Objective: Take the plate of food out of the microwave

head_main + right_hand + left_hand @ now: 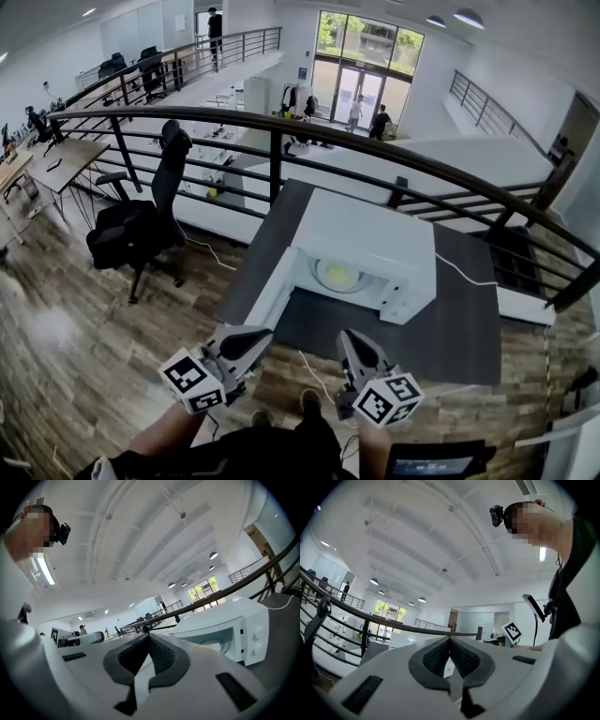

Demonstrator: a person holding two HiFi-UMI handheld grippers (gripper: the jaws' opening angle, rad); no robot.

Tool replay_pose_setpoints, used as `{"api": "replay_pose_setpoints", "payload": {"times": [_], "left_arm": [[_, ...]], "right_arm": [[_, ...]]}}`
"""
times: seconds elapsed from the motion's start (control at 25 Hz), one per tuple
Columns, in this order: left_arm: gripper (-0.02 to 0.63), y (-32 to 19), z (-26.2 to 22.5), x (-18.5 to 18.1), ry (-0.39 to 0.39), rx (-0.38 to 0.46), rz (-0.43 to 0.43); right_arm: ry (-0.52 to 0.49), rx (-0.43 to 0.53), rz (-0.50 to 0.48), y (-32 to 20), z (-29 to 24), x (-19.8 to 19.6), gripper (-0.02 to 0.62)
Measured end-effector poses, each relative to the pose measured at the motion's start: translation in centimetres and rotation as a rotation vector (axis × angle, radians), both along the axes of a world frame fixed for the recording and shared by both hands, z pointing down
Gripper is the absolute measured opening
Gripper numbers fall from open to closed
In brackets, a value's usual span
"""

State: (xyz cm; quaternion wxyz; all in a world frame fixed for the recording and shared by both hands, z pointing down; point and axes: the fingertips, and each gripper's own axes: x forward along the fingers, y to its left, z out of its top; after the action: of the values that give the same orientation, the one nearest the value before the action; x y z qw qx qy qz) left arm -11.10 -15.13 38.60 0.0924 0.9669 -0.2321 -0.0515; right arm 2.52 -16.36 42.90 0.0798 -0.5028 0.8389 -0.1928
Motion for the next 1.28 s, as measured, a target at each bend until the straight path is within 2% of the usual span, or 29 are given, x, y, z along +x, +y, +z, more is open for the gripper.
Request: {"api": "replay_pose_setpoints", "payload": {"times": [0.2,0.36,0.56,0.92,1.12,1.28], "left_arm": [[0.005,-2.1,0.4,1.7,-0.021,0.001,-0.032],[0.005,-3.2,-1.3,4.0,0.007,0.018,-0.048],[0.005,-5.1,-1.2,5.7,-0.017,0.015,-0.089],[0.005,-7.2,-1.1,8.2,-0.027,0.026,-0.119],[0.005,-8.3,-0.4,8.8,-0.055,0.017,-0.139],[0.005,-8.8,0.1,9.3,-0.073,0.019,-0.152]], "right_arm": [[-0.016,-0.013,-0.030,-2.5,0.2,1.5,0.000],[-0.037,0.000,-0.048,-4.4,-0.3,3.5,0.000],[-0.025,-0.014,-0.060,-6.8,0.8,5.2,0.000],[-0.123,-0.122,-0.067,-10.2,6.5,7.6,0.002],[-0.155,-0.185,-0.056,-11.6,9.3,8.8,0.029],[-0.218,-0.254,-0.040,-12.6,11.7,9.7,0.054]]}}
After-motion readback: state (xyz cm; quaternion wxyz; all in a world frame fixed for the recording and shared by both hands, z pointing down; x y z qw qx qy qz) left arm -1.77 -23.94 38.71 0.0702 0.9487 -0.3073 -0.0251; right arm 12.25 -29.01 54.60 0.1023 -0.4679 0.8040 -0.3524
